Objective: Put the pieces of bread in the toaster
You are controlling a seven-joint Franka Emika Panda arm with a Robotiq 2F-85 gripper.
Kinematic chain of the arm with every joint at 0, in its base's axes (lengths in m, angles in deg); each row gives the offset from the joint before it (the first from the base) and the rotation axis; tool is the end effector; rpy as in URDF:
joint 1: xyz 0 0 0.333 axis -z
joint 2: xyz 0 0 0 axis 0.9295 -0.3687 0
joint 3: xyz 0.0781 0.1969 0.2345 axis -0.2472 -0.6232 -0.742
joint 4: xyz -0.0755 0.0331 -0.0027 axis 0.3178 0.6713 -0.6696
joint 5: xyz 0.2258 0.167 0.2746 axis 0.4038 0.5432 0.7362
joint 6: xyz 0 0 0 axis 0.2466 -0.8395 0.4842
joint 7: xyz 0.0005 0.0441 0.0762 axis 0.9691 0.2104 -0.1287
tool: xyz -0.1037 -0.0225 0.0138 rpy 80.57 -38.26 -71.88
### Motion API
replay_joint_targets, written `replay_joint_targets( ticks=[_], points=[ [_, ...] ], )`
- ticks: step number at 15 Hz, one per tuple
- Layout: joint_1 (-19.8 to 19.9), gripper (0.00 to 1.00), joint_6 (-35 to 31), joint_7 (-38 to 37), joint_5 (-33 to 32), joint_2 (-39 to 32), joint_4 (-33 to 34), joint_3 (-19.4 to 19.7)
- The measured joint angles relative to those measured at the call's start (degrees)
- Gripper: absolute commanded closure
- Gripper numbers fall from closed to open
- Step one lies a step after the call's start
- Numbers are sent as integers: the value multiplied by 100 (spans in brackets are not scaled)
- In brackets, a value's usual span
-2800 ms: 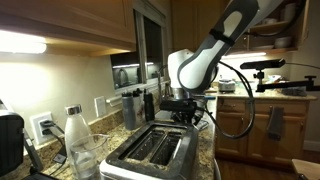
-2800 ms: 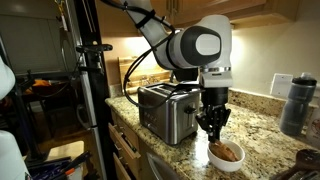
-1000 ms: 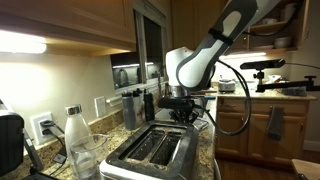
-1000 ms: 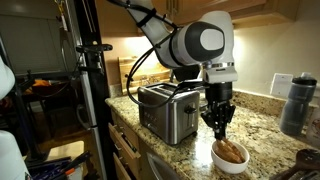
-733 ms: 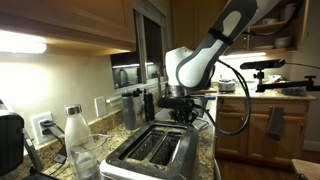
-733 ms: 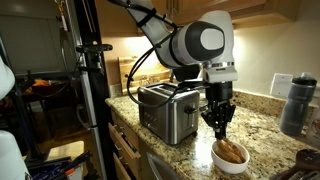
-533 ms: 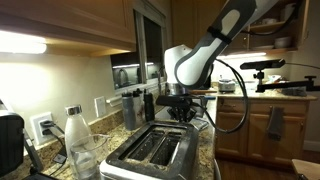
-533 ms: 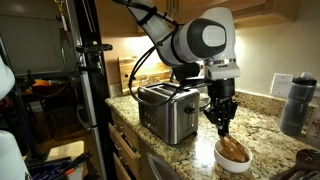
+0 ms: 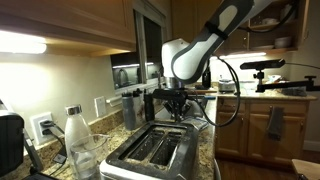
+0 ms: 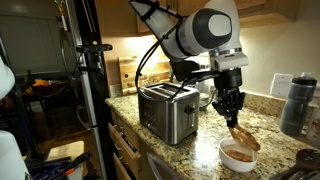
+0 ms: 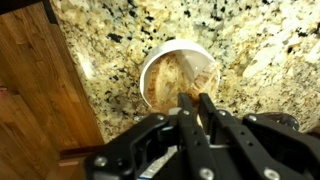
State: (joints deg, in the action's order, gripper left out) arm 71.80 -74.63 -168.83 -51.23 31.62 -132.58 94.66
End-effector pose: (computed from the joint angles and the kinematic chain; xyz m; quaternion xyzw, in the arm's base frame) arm 0.5667 -0.1075 0.3334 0.7158 -0.6878 0.1140 0.0404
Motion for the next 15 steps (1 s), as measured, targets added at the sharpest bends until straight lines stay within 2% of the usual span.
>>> replay_joint_targets(
  ticks=[8, 15],
  points=[
    [0, 90, 71, 0, -183, 53, 43, 43],
    [-123, 90, 911, -1, -441, 831, -22, -79]
  ],
)
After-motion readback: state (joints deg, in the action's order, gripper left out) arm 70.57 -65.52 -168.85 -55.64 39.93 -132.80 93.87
